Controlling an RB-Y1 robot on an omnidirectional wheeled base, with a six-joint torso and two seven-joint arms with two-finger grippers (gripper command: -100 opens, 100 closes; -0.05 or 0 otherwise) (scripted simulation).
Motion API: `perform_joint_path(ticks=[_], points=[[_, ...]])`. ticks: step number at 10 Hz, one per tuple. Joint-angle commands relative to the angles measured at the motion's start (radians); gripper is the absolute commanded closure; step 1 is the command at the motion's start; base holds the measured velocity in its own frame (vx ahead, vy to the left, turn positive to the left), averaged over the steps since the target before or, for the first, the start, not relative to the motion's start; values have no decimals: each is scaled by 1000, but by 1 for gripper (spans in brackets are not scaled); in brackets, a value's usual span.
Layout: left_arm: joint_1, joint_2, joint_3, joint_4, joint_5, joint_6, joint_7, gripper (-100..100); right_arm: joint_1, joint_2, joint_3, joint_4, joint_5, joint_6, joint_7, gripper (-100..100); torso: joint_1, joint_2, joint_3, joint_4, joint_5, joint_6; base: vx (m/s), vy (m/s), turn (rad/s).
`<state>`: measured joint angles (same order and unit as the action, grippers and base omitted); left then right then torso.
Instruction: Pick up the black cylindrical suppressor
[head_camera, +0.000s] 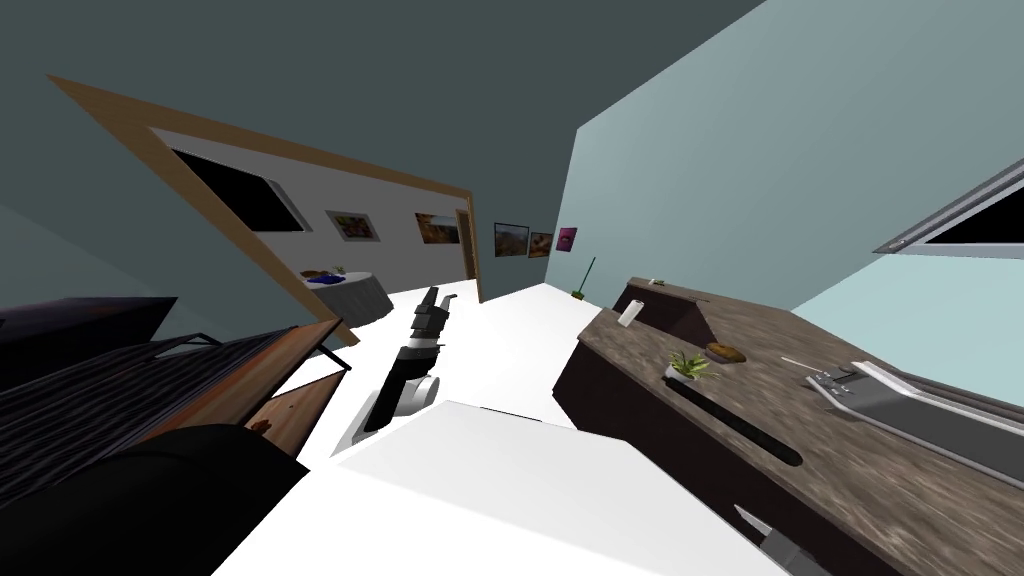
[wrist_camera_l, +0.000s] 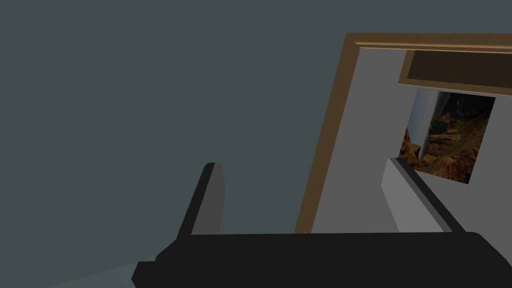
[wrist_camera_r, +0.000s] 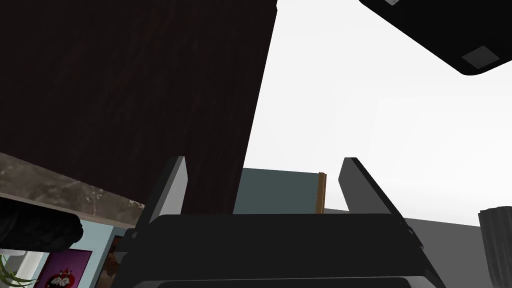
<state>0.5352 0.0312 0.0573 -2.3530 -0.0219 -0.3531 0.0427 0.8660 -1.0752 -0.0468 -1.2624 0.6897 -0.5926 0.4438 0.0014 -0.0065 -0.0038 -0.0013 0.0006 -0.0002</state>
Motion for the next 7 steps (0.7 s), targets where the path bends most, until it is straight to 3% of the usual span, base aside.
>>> perform_joint_path(ticks=[1,2,3,4,5,6,7], points=[[0,0,0,0,0,0,0,0,1,-47,-5,50,44,-9,3,-100,0,0,0,0,0,0,123,27,65],[0,0,0,0,0,0,0,0,1,-47,-5,73,44,-9,3,-100,0,-1,-1,0,0,0,93,14,32],[0,0,0,0,0,0,0,0,-2,-84,-12,127,78,-25,5,-100,-1,0,0,0,0,0,103,28,54],[0,0,0,0,0,0,0,0,-2,-88,-12,133,78,-25,5,-100,0,0,0,0,0,0,84,23,40],[0,0,0,0,0,0,0,0,-6,-126,-19,158,110,-41,5,-100,0,1,0,0,0,0,106,17,52],[0,0,0,0,0,0,0,0,-6,-126,-19,187,110,-41,5,-100,0,-1,0,0,0,0,87,13,34],[0,0,0,0,0,0,0,0,-11,-161,-25,238,140,-57,4,-100,-1,1,0,0,0,0,89,11,52]])
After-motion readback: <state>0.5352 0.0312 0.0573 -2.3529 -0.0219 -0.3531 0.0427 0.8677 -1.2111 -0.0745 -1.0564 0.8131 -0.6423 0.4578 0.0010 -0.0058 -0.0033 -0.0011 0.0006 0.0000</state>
